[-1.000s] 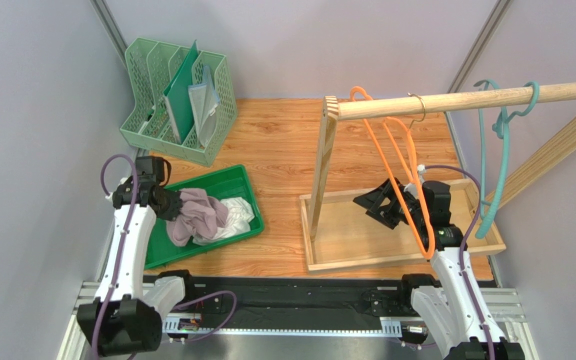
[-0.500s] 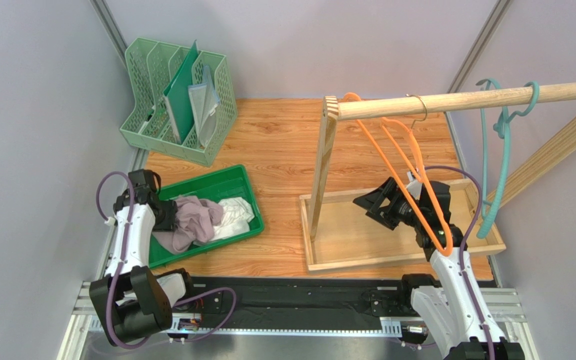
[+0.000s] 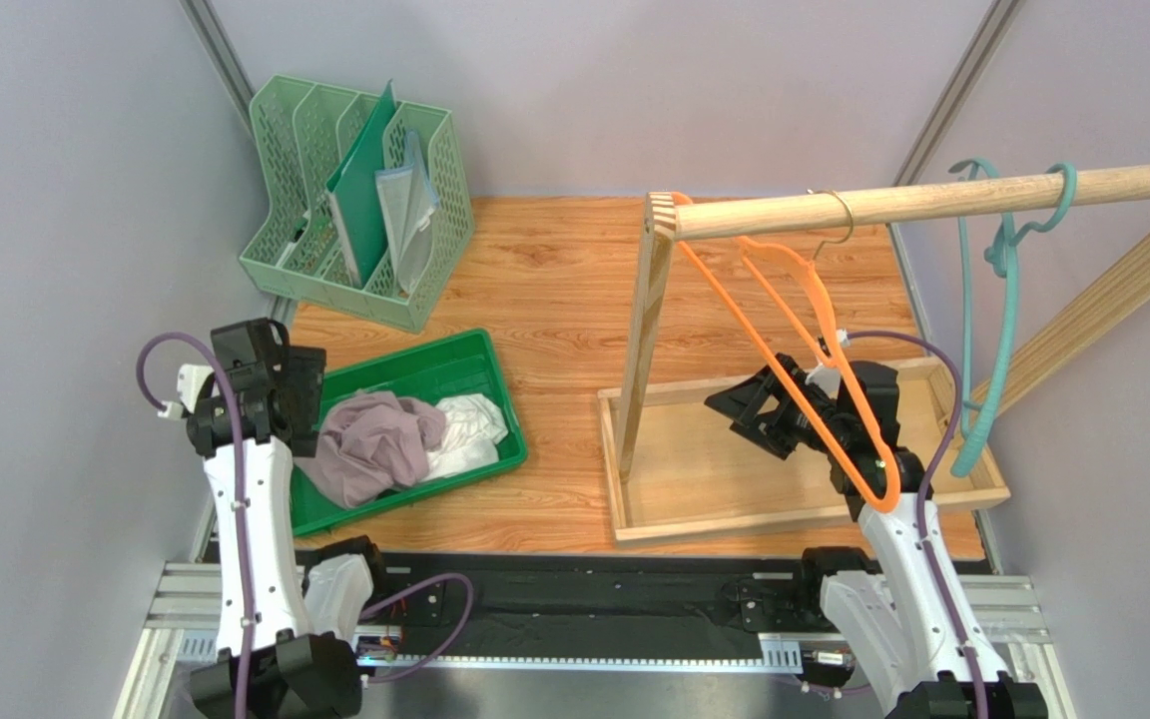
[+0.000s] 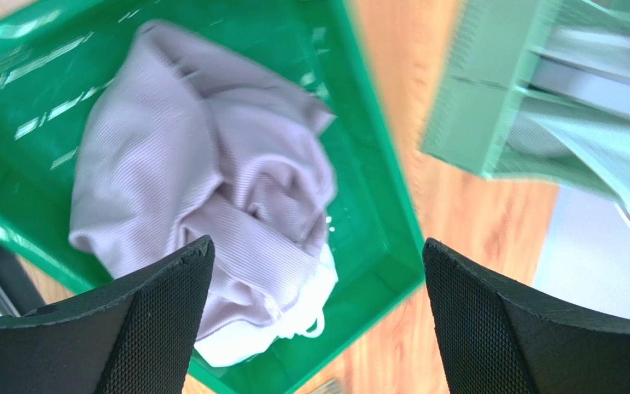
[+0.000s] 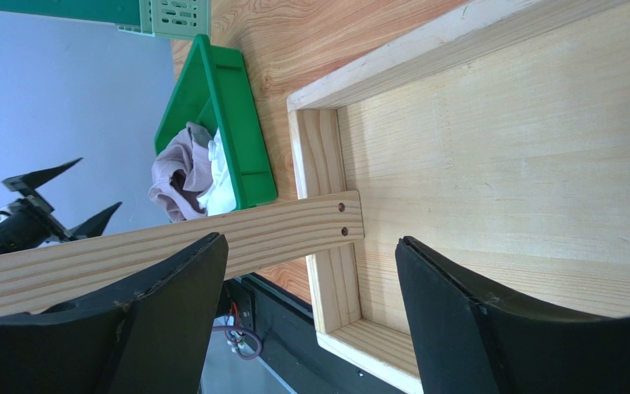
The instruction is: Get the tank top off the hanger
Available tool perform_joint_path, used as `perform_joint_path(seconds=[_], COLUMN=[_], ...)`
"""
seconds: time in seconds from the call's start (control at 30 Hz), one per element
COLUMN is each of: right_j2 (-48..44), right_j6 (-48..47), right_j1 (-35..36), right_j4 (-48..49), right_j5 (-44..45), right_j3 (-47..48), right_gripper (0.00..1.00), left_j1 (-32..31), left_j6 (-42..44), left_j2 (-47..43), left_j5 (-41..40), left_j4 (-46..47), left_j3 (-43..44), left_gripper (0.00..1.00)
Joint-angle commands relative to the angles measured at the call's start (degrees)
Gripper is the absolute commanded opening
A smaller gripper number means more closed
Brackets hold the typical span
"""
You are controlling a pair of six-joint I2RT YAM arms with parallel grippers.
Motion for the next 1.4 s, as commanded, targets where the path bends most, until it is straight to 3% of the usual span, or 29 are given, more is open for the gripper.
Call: perform_joint_path(seconds=[0.0, 0.07, 0.2, 0.3, 0.33, 0.4, 0.47, 0.6, 0.77, 0.93, 1.03, 1.23, 1.37], right_j2=[0.6, 0.7, 0.7, 0.5, 0.2, -0.2, -0.8, -1.7, -3.3, -7.8, -12.1, -28.2, -43.8], right_j6=[-0.6, -0.6, -0.4, -0.2, -0.2, -0.7, -1.3, -2.9, -4.9, -4.2, -3.3, 2.2, 6.5], right_j1=[0.0, -0.1, 0.1, 0.1, 0.0, 0.0, 0.0, 0.0, 0.1, 4.1, 9.3, 19.3, 22.4], right_j4=[2.1, 2.3, 2.5, 2.3, 2.1, 0.9, -0.6, -1.9, 2.1, 6.4, 6.4, 4.6, -0.2], right_j5=[-0.5, -0.5, -0.5, -0.8, -0.9, -1.1, -1.0, -1.5, -5.1, -9.6, -9.2, -3.1, -0.7], right_j3=[0.9, 0.8, 0.4, 0.3, 0.3, 0.6, 0.9, 1.2, -1.9, -7.7, -9.7, -16.3, -20.7], right_gripper=[0.8, 0.8, 0.8, 0.8, 0.8, 0.81, 0.81, 0.81, 0.81, 0.86, 0.98, 1.0, 1.0], left_j1=[-0.7, -3.6, -21.8, -30.6, -32.3, -37.2, -42.0, -46.4, -51.6, -55.5, -57.2, -57.3, -57.3], left_j6=[12.8, 19.2, 30.1, 36.1, 37.5, 43.5, 50.6, 54.4, 50.7, 34.1, 27.9, 20.6, 15.7], left_j2=[-1.5, -0.2, 7.3, 13.9, 15.6, 20.4, 22.9, 19.4, 5.9, -8.1, -16.2, -31.9, -46.2], left_j5=[9.3, 11.9, 15.3, 26.2, 33.1, 37.7, 37.3, 33.2, 34.7, 42.9, 41.3, 40.1, 39.3], left_j4=[7.2, 10.8, 20.5, 26.4, 28.2, 29.5, 24.9, 24.2, 30.6, 48.8, 53.9, 56.1, 53.8], left_j3=[3.9, 5.6, 11.6, 13.7, 13.9, 15.5, 17.7, 11.9, -2.7, -20.1, -27.4, -38.3, -43.6], left_gripper=[0.99, 0.99, 0.99, 0.99, 0.99, 0.99, 0.99, 0.99, 0.99, 0.99, 0.99, 0.99, 0.99])
